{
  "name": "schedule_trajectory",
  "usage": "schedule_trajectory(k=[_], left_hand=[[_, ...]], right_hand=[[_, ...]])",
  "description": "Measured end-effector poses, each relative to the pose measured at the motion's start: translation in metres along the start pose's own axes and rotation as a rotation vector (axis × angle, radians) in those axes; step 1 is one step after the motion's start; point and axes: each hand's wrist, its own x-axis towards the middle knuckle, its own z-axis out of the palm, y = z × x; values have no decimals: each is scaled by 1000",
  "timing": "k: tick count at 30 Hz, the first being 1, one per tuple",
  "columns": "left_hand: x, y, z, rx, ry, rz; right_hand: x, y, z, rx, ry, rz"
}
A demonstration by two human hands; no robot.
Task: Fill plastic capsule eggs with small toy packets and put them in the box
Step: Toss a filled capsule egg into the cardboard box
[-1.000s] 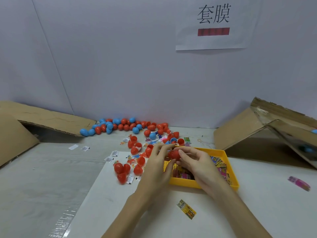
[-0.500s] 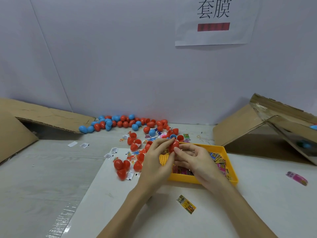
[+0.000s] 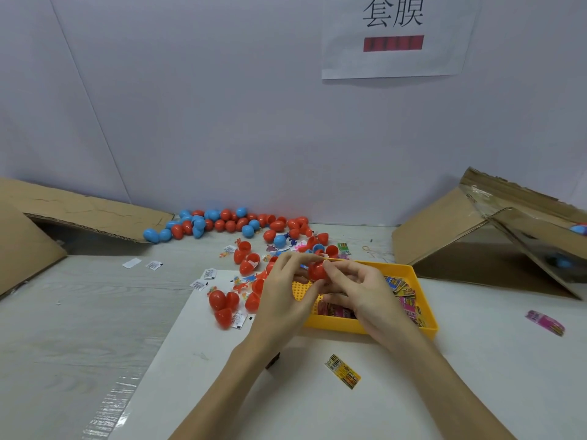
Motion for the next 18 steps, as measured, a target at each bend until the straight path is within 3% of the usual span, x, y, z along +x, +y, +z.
schedule_trajectory(k=[13,16,18], left_hand=[[0,-2,-2,-22,7,-40],[1,-3,-5,-47,33,-56],[1,-3,-5,-37,30,-72]], right_hand=[[-1,-5,-4,53,-79,19],[2,-12,-16,111,15,-45],[3,-14,-29,-72,164,-139]])
